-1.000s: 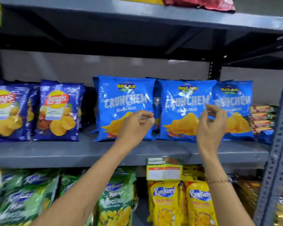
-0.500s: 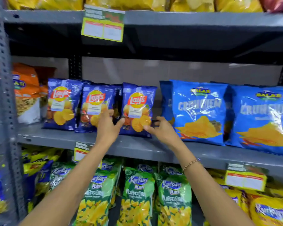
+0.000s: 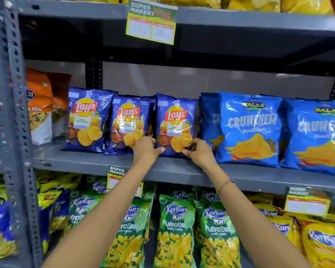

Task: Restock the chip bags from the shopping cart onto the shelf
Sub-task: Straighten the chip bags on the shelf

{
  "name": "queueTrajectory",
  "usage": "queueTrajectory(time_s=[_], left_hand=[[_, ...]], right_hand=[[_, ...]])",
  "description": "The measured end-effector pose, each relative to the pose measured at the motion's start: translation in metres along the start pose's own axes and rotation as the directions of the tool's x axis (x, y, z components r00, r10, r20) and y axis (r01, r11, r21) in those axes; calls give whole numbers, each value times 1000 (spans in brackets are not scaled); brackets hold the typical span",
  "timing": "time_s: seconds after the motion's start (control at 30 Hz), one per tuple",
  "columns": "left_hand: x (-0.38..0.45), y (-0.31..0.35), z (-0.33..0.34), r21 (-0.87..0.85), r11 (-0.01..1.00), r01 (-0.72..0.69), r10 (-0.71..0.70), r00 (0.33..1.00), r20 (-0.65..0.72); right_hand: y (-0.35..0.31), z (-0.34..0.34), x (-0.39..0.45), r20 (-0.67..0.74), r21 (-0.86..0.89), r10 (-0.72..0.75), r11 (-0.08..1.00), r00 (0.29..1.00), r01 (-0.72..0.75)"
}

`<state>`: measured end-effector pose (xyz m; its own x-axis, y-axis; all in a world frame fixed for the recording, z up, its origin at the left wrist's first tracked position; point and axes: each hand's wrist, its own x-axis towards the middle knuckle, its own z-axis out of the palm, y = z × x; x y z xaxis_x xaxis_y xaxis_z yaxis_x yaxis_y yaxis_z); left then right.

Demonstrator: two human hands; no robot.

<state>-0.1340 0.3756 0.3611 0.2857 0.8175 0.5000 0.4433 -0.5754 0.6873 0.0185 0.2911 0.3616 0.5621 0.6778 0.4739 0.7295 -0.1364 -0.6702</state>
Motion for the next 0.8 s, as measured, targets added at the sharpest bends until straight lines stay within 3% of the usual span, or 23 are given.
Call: queueTrajectory(time_s=[0.13, 0.2, 0.3, 0.37, 0.43, 0.5, 0.57, 0.67, 0.73, 0.8], left_hand=[[-6, 5, 1, 50, 999, -18, 19, 999, -27], [-12, 8, 5, 101, 994, -49, 62, 989, -135], [-21, 29, 15, 21, 978, -210, 208, 943, -261], [-24, 54, 29, -109, 934, -342, 320, 931, -176], [-27, 82, 48, -209, 885, -416, 413, 909, -60], [-29, 105, 70, -272, 878, -393, 422, 905, 56], [-28, 120, 89, -259, 920, -294, 356, 903, 239], [-26, 127, 109, -144, 968, -207, 251, 843, 476], [-27, 126, 117, -68, 982, -177, 186, 832, 523], [-28, 123, 124, -30, 977, -211, 199, 852, 484]], right_hand=[[0, -6, -5, 56, 30, 23, 999, 998, -24], [2, -21, -11, 58, 87, 37, 995, 998, -42], [17, -66, -22, -173, 124, -24, 991, 985, 46], [37, -108, -29, -413, 94, -46, 991, 910, 93], [64, -149, -29, -530, -14, -38, 999, 847, 36], [90, -179, -24, -447, -36, 73, 994, 892, -100], [111, -191, -19, -269, -43, 177, 980, 947, -195], [134, -184, -16, -98, -58, 164, 984, 982, -170], [143, -178, -13, -60, 28, 205, 979, 977, -204], [150, -177, -9, -48, 67, 247, 968, 968, -243]])
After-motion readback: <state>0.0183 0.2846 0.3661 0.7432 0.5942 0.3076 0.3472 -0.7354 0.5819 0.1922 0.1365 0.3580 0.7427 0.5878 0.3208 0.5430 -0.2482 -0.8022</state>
